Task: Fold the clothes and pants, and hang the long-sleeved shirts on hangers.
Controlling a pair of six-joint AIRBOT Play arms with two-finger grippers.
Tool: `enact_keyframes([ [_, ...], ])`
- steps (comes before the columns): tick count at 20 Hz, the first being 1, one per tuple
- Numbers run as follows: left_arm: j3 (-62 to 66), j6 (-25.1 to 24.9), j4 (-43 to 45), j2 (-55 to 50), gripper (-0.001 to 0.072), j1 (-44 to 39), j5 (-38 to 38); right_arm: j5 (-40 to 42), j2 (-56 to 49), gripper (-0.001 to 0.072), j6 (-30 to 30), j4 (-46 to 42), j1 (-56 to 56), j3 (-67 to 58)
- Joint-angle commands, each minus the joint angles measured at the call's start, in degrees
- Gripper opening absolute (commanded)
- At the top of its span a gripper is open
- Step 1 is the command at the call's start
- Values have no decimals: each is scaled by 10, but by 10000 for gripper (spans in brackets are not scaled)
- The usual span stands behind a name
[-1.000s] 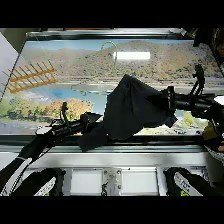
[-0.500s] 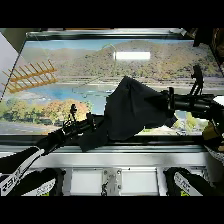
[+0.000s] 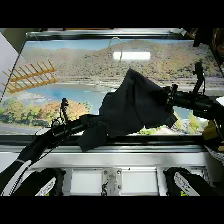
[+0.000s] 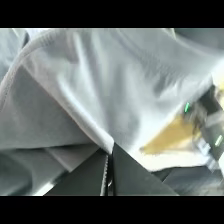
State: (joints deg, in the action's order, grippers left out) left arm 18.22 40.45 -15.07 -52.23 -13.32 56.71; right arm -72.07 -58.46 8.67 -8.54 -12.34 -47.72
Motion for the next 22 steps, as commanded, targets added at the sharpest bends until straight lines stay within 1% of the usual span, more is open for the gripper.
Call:
enact_keyframes([
  [1,0,77,176,106,8,3,-14,38,7,7,11,-16,1,-1],
  [2,0,97,213,131,8,3,-13,38,7,7,20,-20,1,-1],
  [4,0,111,258,174,8,3,-13,37,7,7,21,-30,1,-1],
  [9,0,111,270,233,8,3,-9,37,7,6,19,-35,25,-1],
  [10,0,114,282,236,8,3,-1,36,8,7,17,-35,34,-1],
  [12,0,160,334,229,8,3,10,31,16,6,17,-43,51,0],
  [14,0,190,379,207,9,3,29,31,35,7,17,-85,63,0],
  [17,0,192,378,158,9,3,33,31,79,7,17,-132,67,2],
  [18,0,192,378,147,66,3,36,31,96,7,17,-139,67,5],
  [19,0,199,375,135,355,3,38,30,111,6,19,-147,67,8],
  [20,2,214,373,125,546,3,38,26,123,7,21,-147,67,13],
  [22,25,217,379,112,555,10,39,26,148,7,21,-147,67,26],
])
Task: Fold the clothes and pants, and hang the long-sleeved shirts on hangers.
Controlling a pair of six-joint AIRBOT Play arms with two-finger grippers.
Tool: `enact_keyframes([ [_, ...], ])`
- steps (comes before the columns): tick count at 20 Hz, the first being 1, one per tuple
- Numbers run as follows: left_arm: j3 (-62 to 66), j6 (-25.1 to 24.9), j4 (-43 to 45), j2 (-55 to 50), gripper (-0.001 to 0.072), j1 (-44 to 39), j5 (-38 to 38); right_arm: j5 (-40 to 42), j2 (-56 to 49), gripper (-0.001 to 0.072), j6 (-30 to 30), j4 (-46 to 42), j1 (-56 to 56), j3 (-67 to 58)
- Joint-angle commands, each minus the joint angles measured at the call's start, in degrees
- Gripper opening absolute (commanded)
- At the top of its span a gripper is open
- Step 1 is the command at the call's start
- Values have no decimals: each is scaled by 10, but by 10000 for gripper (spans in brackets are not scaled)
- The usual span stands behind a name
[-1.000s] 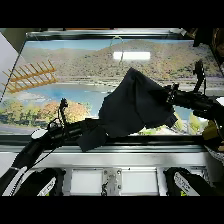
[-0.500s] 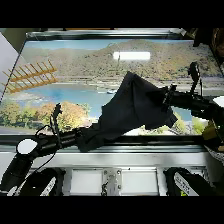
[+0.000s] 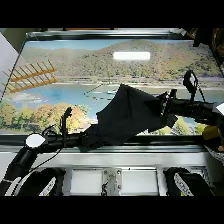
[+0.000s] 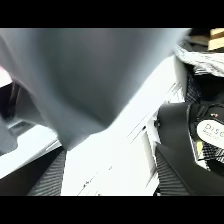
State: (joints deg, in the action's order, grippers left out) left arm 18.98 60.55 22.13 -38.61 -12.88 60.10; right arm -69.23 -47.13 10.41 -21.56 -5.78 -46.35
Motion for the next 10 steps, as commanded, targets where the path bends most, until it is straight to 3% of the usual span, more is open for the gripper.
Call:
enact_keyframes([
  [1,39,18,7,-27,554,16,3,-2,43,6,4,-16,2,19],
  [7,162,90,12,-26,554,135,-19,-2,56,7,4,-16,2,25],
  [10,168,160,74,-29,554,149,-64,-2,56,7,4,-16,2,25],
])
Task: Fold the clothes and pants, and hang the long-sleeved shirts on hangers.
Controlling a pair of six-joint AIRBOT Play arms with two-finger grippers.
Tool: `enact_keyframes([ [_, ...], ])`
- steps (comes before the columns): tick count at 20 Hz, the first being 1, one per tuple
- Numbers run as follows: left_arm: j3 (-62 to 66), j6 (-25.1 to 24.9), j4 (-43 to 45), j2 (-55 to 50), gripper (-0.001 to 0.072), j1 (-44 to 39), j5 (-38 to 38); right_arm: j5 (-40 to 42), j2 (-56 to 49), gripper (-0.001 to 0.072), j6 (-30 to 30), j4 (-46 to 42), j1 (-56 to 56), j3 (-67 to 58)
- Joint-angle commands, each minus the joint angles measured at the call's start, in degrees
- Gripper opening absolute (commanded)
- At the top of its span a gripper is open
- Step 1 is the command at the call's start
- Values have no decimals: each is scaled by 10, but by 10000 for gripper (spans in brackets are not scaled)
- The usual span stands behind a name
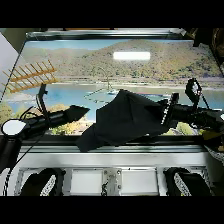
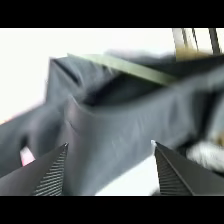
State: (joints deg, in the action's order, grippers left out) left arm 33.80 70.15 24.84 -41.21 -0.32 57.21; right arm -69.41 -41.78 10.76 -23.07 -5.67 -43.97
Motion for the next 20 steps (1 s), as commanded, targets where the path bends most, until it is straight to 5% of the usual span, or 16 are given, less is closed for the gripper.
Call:
enact_keyframes([
  [1,20,78,57,-10,554,16,-41,0,3,7,0,0,0,1],
  [8,93,83,52,-169,554,-90,-29,0,3,7,0,0,0,1],
  [12,153,83,73,-235,546,-104,58,0,3,7,0,0,0,1],
  [16,160,83,81,-250,545,-113,118,0,3,7,0,0,0,1],
  [20,135,135,168,-236,546,-164,88,0,3,8,0,-1,0,1],
])
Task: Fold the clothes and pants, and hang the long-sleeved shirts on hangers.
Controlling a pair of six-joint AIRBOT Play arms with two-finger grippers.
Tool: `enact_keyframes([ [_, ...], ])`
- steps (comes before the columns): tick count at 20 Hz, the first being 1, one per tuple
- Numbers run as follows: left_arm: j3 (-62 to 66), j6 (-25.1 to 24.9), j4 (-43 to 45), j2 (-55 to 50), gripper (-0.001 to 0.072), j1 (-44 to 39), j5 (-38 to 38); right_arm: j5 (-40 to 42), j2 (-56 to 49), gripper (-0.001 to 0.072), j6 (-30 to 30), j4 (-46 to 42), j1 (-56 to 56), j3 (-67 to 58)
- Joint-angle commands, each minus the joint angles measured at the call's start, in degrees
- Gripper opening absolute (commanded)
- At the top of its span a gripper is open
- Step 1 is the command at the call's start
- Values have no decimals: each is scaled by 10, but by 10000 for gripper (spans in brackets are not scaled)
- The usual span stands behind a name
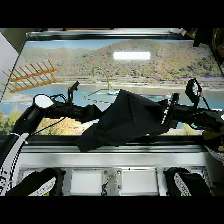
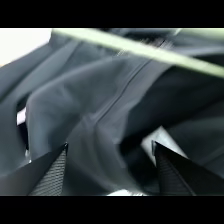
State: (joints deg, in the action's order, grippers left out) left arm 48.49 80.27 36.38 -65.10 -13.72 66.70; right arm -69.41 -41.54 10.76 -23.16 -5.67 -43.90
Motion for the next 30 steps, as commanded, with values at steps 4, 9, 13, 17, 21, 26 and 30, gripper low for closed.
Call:
enact_keyframes([
  [4,-26,48,40,3,544,-64,-69,2,0,7,0,0,0,0],
  [9,-25,46,45,6,10,-51,-89,10,1,7,12,4,0,0],
  [13,-25,51,97,59,9,36,-60,55,13,7,69,5,0,0],
  [17,-25,53,124,102,9,126,-5,60,17,6,81,92,0,0],
  [21,-25,52,116,105,9,111,-9,62,17,6,81,172,0,0],
  [26,-25,53,110,105,10,41,-54,63,17,6,81,209,0,0],
  [30,-24,50,54,105,10,28,-76,66,17,6,75,235,0,0],
])
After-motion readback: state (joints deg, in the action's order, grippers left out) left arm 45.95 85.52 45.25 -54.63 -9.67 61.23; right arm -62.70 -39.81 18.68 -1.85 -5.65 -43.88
